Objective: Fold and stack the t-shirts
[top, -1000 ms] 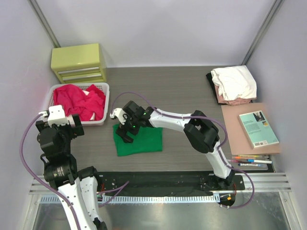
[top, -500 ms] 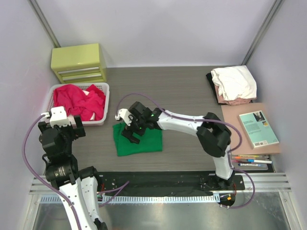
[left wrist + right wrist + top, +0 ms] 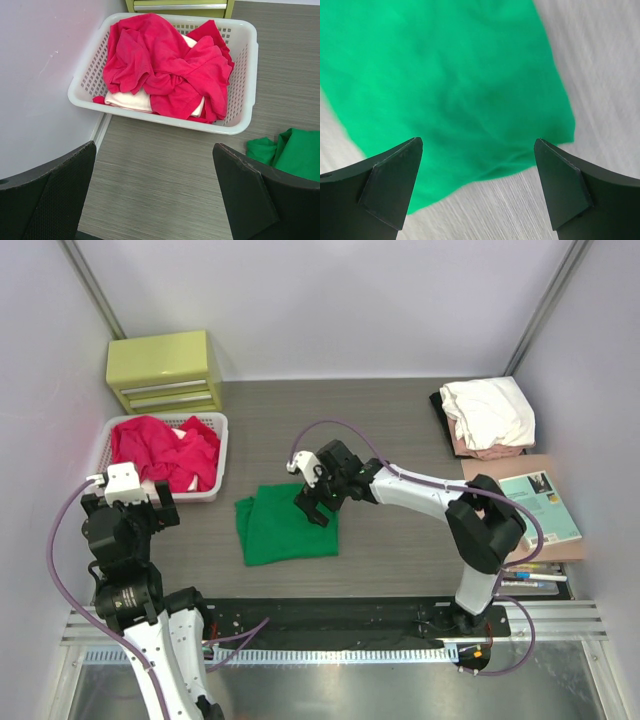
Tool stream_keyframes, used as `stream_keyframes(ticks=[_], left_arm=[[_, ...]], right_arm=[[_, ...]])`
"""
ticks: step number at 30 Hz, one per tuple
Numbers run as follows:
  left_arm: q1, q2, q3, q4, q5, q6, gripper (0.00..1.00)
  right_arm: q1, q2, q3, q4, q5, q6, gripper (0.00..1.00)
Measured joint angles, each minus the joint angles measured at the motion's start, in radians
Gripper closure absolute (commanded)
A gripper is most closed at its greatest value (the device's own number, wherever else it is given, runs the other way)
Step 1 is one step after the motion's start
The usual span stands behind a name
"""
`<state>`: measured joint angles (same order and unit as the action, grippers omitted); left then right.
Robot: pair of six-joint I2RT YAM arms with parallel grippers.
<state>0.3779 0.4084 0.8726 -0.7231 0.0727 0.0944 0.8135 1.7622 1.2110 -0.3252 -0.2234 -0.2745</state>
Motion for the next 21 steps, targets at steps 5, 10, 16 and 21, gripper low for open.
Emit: stream_keyframes(ticks=[5,10,16,21], left_arm=[[0.001,0.000,0.000,0.000,0.001,-0.005,0.00],[0.004,0.000,0.000,0.000,0.003,-0.005,0.00],[0.004,0.002,0.000,0.000,0.003,-0.005,0.00],[0.005,0.002,0.000,0.000,0.003,-0.005,0.00]], right_arm=[[-0.021,0.066,-0.010,0.000,-0.005,-0.004,0.00],[-0.015,0.152,0.030,0.010,-0.018,-0.004,0.00],[0.012,0.211,0.105,0.027,-0.023,0.002,0.00],[0.061,0.278,0.194,0.033,-0.027,0.019,0.00]])
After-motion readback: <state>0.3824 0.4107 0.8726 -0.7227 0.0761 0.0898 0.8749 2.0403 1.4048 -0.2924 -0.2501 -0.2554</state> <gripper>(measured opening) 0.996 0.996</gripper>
